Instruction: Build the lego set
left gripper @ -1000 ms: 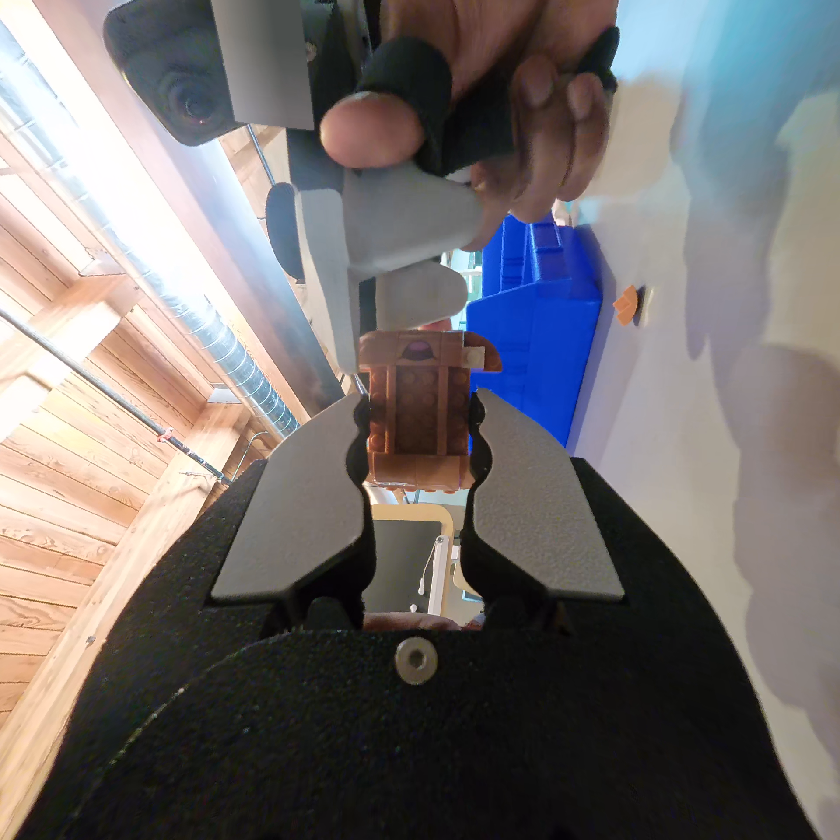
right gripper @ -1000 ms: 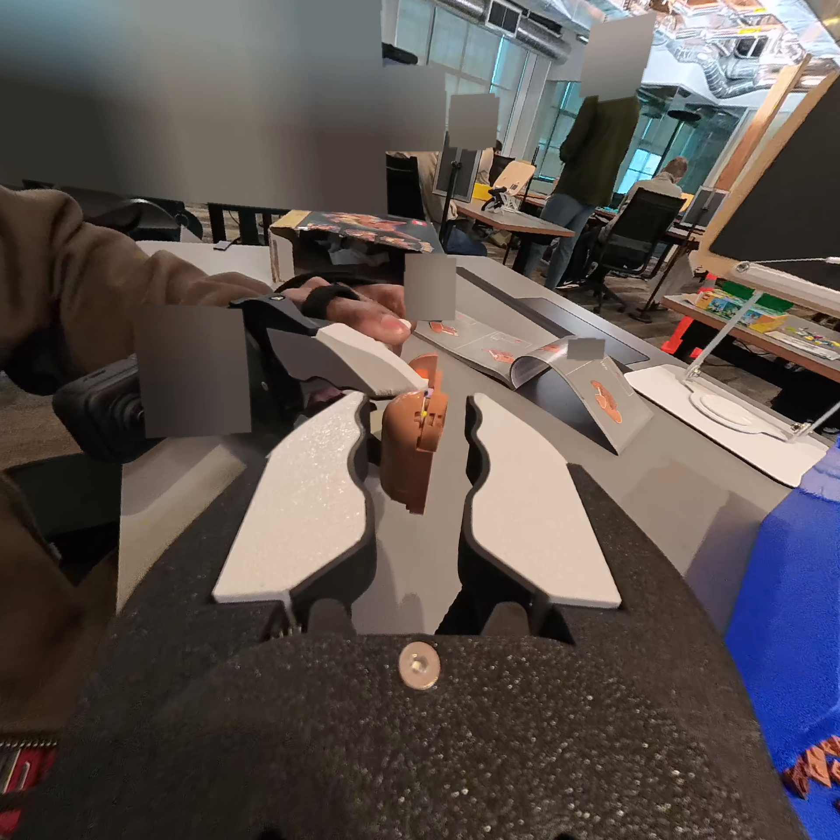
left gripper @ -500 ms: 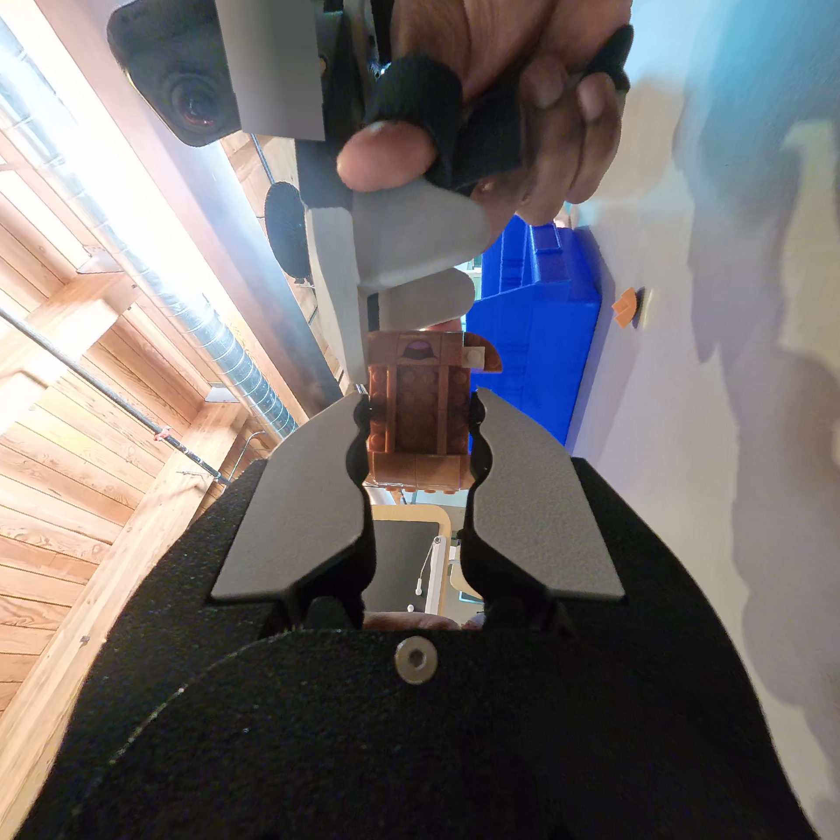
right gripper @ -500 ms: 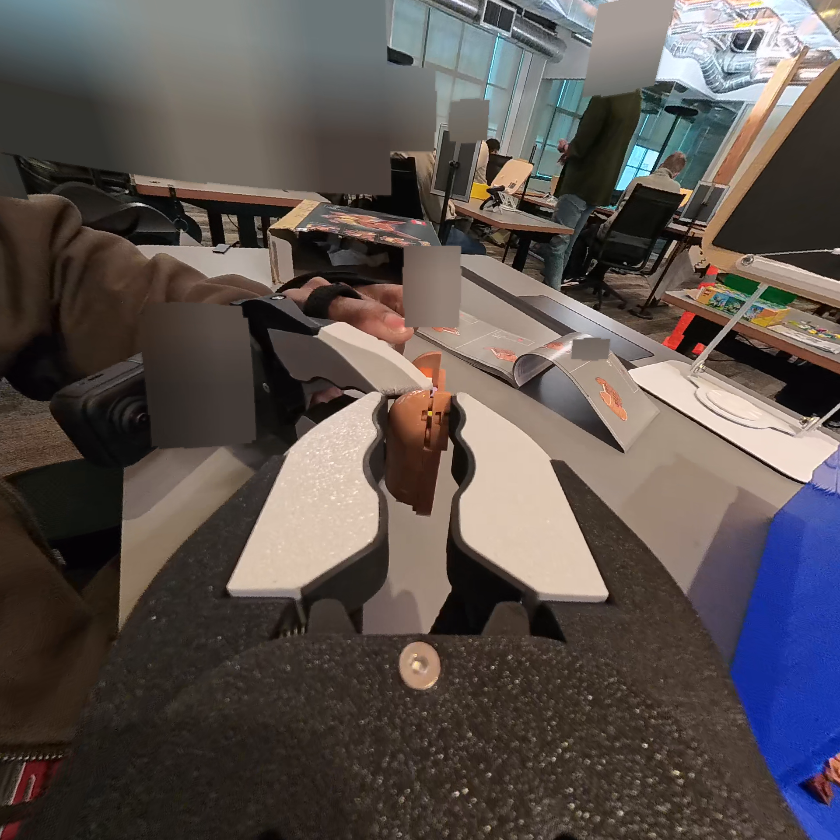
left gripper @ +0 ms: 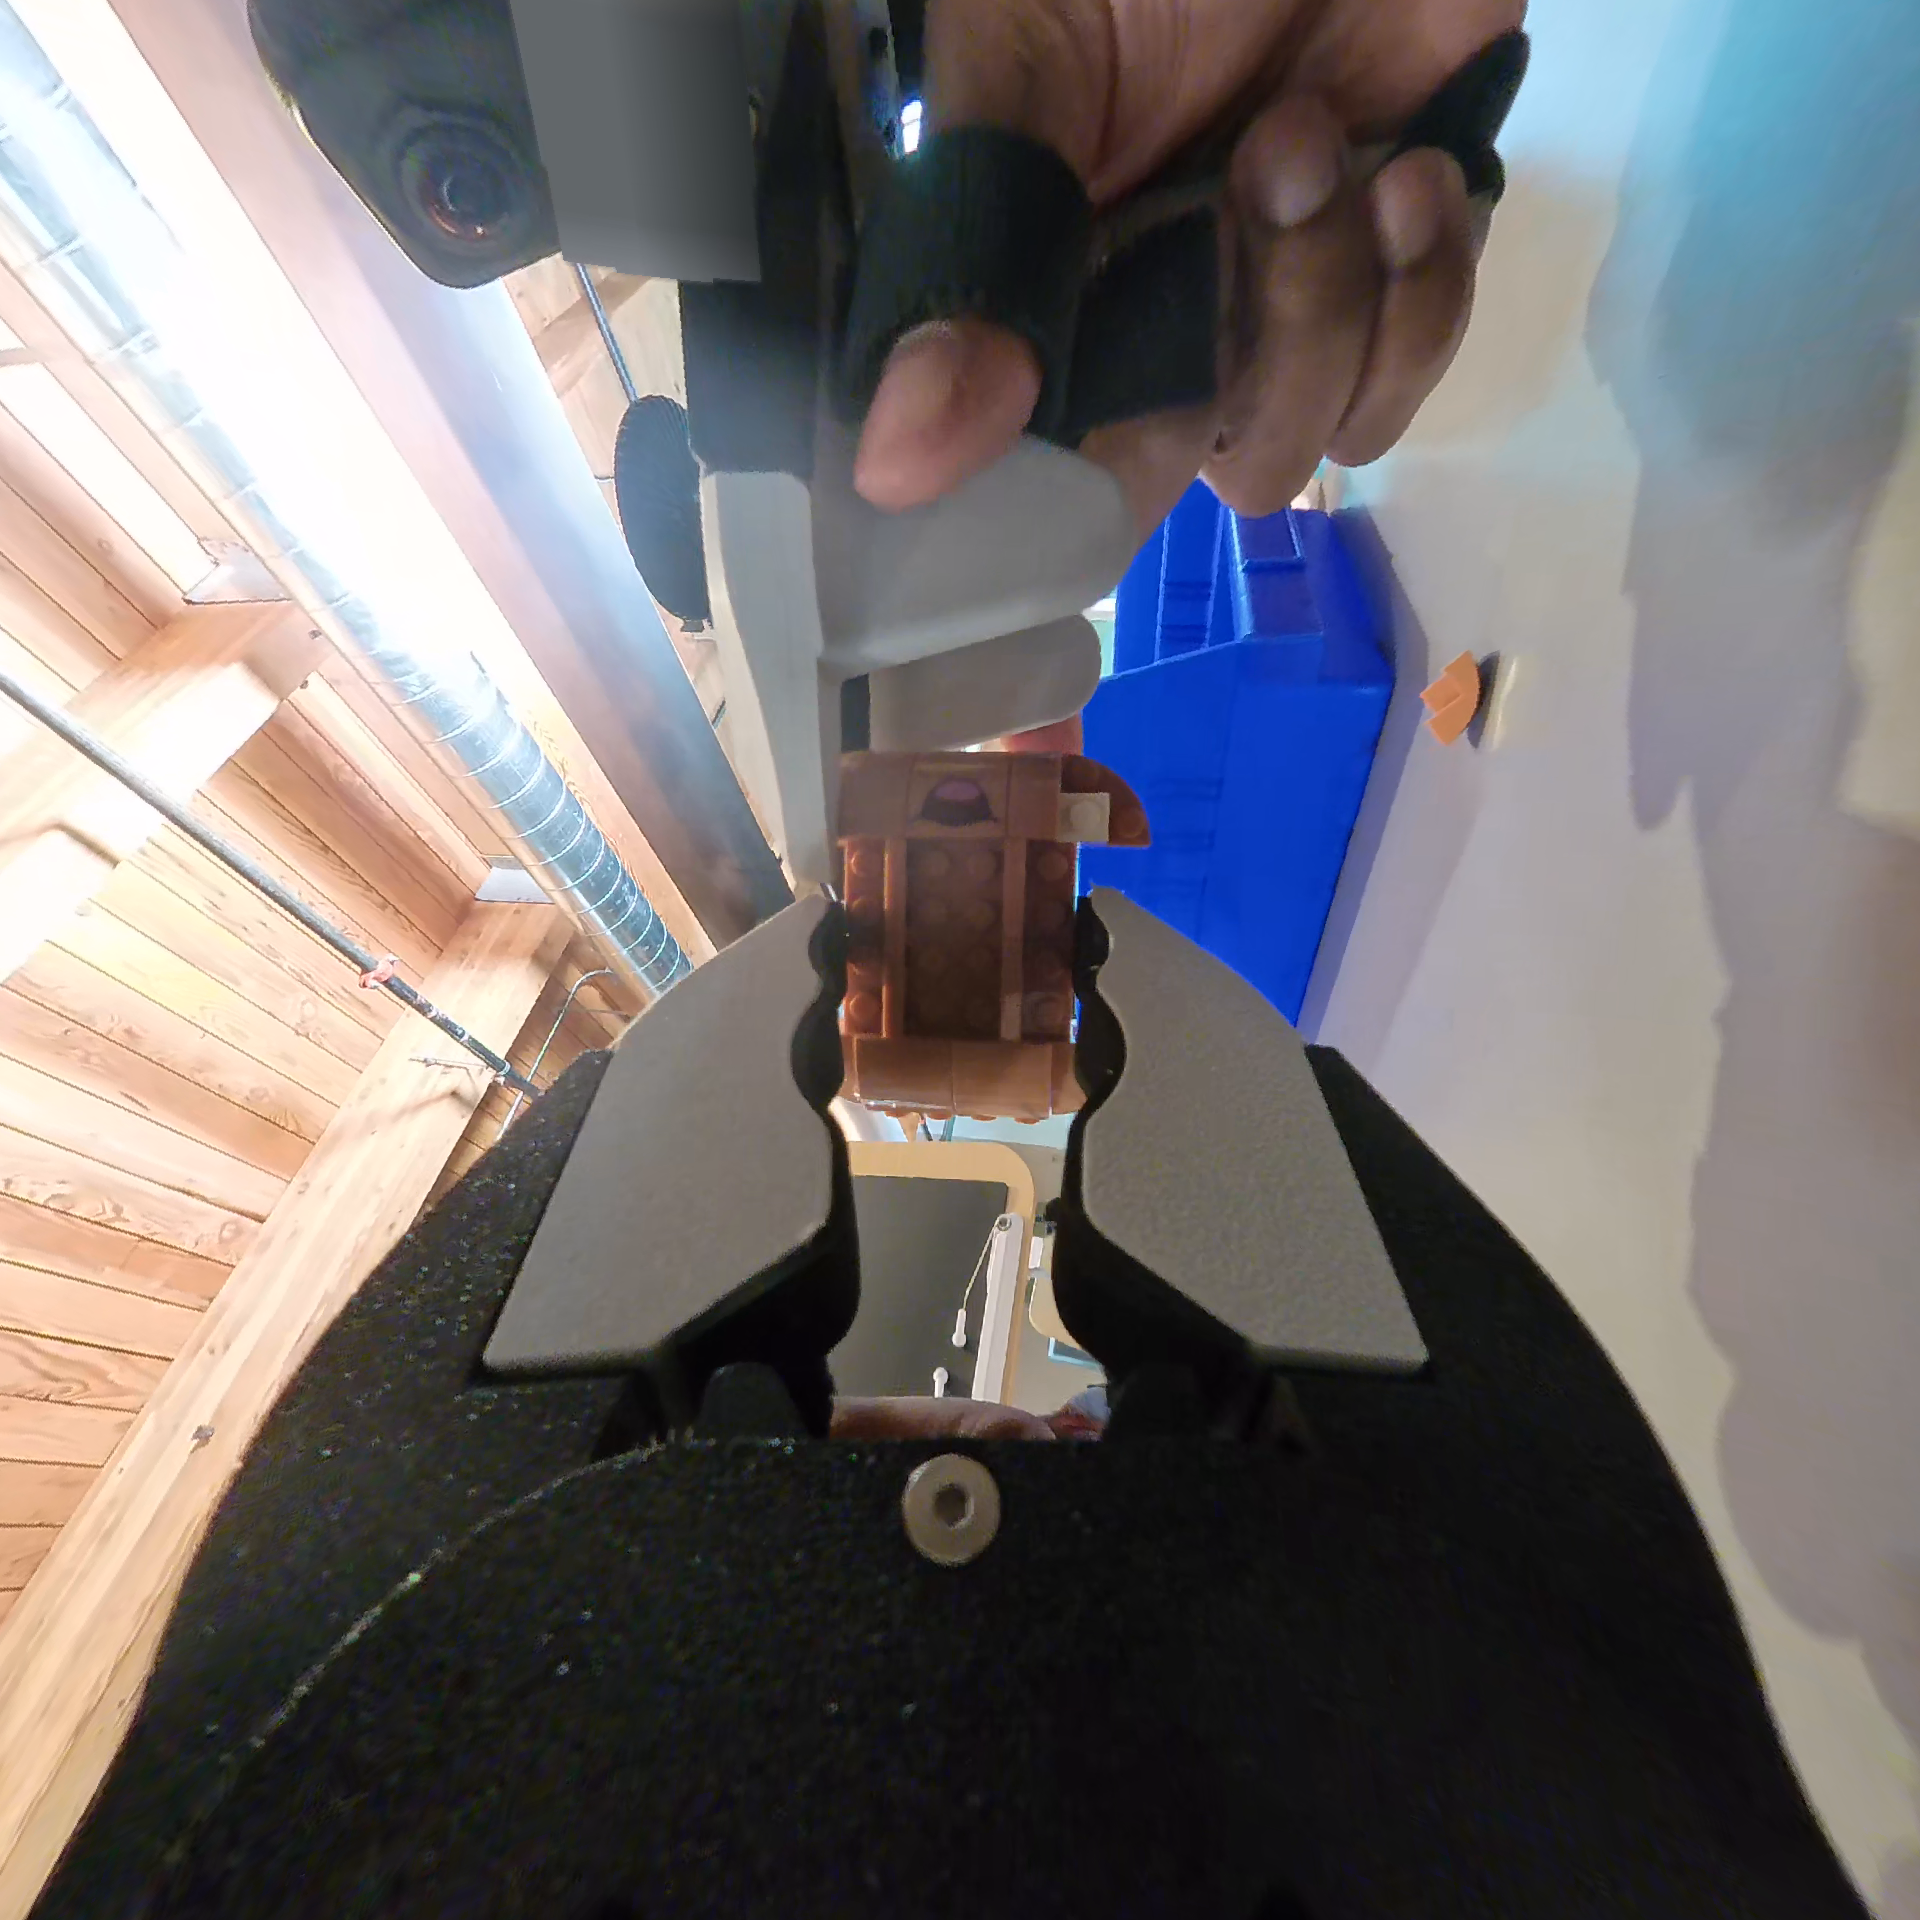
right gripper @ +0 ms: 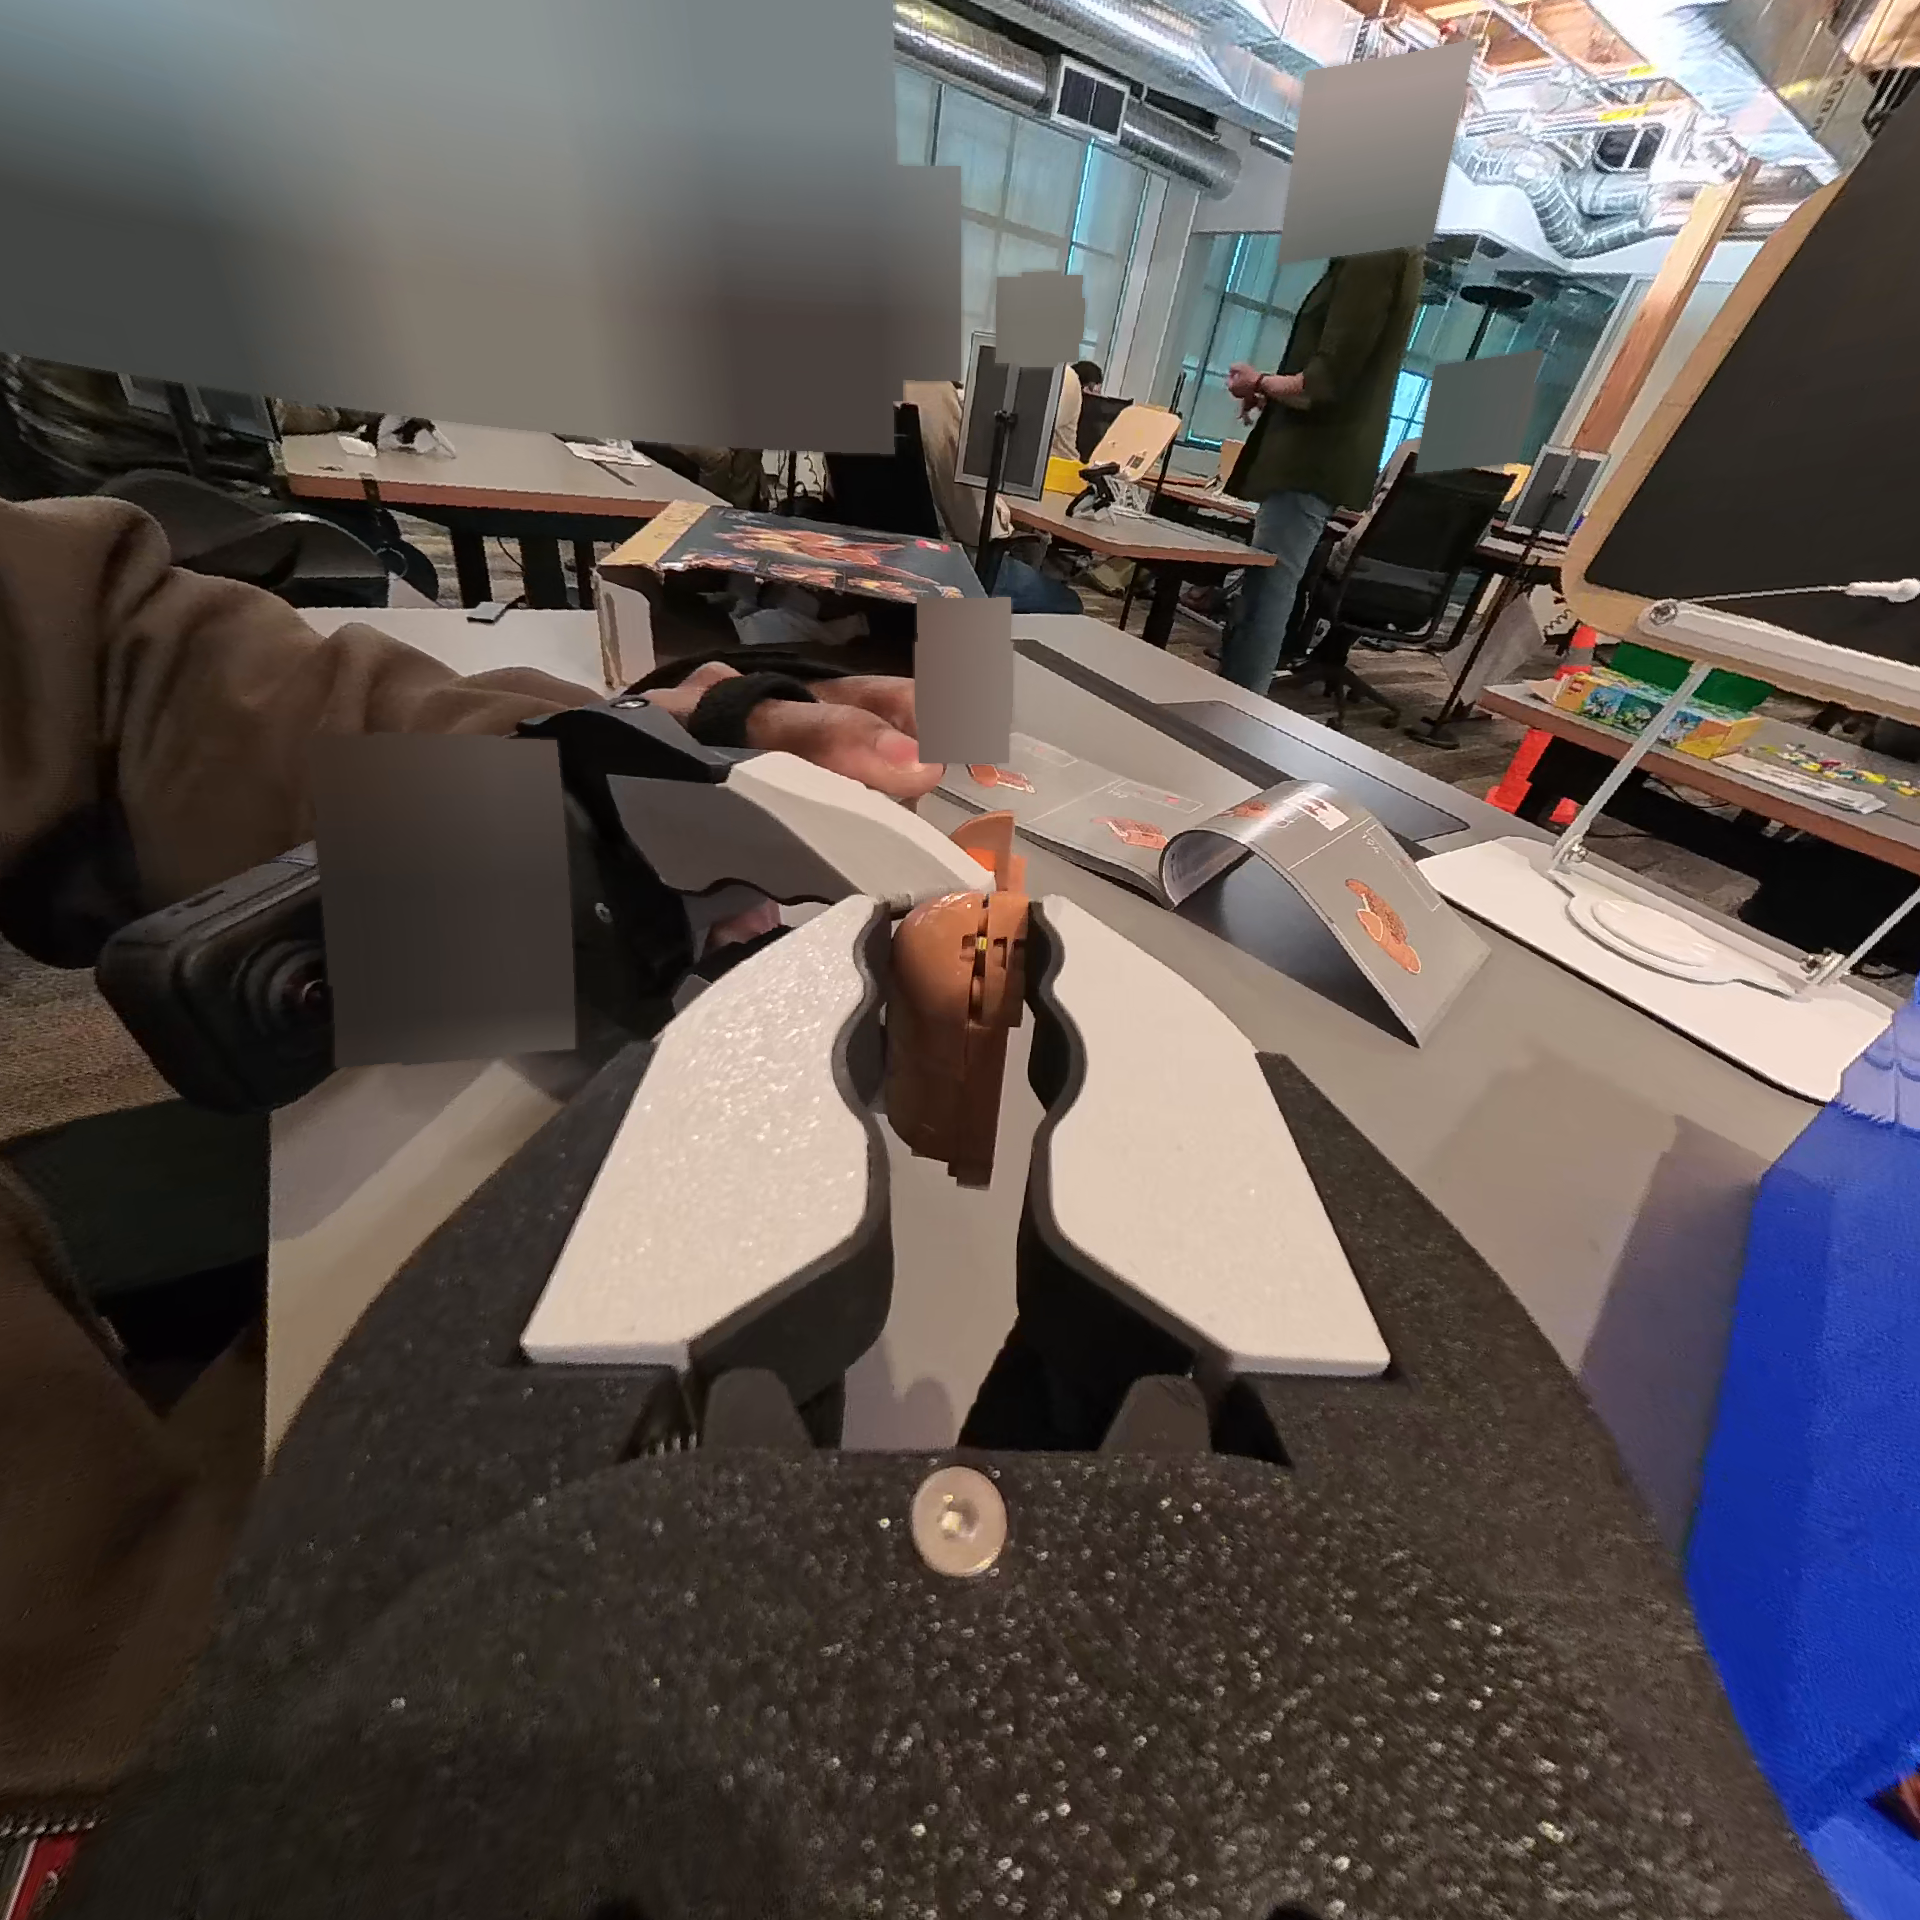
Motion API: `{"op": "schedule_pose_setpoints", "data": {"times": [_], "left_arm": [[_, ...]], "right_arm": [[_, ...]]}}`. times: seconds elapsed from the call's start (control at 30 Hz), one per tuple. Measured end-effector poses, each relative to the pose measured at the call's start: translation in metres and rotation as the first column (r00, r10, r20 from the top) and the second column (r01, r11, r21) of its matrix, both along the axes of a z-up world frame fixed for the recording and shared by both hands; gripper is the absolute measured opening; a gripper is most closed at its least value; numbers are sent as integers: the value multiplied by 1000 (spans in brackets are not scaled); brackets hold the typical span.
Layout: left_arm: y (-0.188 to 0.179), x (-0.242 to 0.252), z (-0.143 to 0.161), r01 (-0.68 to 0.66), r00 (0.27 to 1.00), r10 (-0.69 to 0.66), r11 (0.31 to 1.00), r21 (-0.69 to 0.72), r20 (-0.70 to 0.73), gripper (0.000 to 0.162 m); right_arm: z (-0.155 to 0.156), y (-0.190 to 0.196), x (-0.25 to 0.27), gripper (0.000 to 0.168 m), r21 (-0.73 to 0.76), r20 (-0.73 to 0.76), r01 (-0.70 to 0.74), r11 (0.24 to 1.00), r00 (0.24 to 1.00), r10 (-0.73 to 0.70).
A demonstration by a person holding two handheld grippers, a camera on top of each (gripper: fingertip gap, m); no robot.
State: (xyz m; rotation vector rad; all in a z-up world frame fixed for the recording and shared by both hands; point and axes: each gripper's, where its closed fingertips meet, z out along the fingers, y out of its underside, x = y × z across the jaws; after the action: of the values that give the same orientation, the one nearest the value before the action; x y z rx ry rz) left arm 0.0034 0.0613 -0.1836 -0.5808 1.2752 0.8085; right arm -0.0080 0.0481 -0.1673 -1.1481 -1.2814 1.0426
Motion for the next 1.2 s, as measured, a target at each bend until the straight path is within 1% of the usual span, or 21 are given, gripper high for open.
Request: {"op": "schedule_pose_setpoints", "data": {"times": [0.73,0.83,0.93,1.0,1.2], "left_arm": [[2,-1,0,-41,999,41,999,-14,8,41],[5,-1,-2,-54,999,54,998,-12,0,41],[6,-3,-3,-66,998,66,998,-15,0,42],[7,-3,-3,-72,997,72,997,-15,4,41],[8,-3,-4,-82,997,82,996,-15,-2,42]], "right_arm": [[0,2,0,23,-29,-2,4,1000,1000,-4],[-2,5,0,24,-14,6,45,999,999,-45],[-4,13,0,37,-17,-1,123,992,992,-123],[-8,16,0,40,-6,8,161,987,987,-161],[-8,17,2,41,52,-11,235,971,972,-235]]}}
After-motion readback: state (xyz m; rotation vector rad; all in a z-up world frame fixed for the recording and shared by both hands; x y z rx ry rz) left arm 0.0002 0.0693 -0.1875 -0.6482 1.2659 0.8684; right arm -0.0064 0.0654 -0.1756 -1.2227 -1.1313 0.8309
